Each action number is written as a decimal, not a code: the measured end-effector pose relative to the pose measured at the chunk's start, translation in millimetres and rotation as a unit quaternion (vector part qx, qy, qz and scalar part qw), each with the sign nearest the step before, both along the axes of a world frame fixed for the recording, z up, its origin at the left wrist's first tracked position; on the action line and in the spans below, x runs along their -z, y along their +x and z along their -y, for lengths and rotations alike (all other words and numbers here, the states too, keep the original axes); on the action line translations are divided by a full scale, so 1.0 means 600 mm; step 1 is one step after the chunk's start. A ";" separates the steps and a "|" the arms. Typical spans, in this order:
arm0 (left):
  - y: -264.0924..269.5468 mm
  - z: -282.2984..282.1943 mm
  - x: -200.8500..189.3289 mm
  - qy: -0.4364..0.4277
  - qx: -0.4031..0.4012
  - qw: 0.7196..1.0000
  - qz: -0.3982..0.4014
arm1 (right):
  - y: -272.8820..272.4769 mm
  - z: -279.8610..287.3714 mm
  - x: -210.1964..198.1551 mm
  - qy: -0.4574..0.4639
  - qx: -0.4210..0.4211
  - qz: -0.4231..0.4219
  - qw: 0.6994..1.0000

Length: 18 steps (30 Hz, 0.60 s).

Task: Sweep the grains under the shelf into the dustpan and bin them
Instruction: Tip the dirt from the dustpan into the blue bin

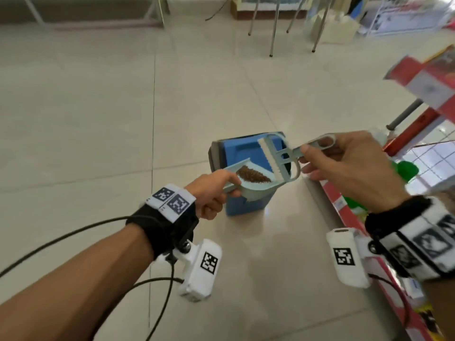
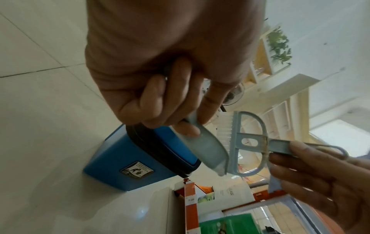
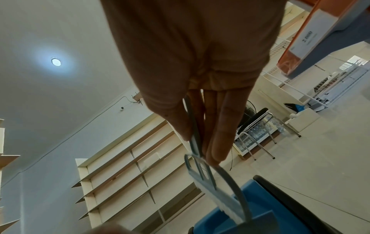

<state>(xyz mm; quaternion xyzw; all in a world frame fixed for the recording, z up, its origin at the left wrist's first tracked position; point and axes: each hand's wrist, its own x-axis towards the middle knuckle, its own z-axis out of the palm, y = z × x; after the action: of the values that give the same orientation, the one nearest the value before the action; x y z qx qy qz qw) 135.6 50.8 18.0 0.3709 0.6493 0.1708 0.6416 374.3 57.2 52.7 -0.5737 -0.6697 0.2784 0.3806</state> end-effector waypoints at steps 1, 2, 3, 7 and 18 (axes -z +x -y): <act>0.006 -0.010 -0.010 -0.028 0.004 1.000 0.001 | 0.003 -0.008 0.003 0.005 0.004 0.009 1.000; 0.012 -0.021 -0.016 -0.053 0.005 0.999 0.003 | 0.005 -0.016 0.007 0.011 0.008 0.020 1.000; 0.017 -0.031 -0.019 -0.072 0.002 0.997 0.005 | 0.005 -0.022 0.013 0.015 0.010 0.032 0.999; 0.033 -0.053 -0.021 -0.111 -0.031 0.993 0.009 | -0.002 -0.039 0.036 0.017 -0.003 0.068 0.998; 0.029 -0.134 0.027 -0.095 -0.022 0.993 -0.067 | -0.032 -0.090 0.066 0.001 -0.062 0.178 0.982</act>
<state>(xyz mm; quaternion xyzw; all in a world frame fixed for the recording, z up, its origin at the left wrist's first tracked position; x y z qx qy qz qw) 152.7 131.1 1.7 0.3046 0.7117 0.0971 0.6255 355.3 111.0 13.3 -0.5707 -0.7616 0.1943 0.2377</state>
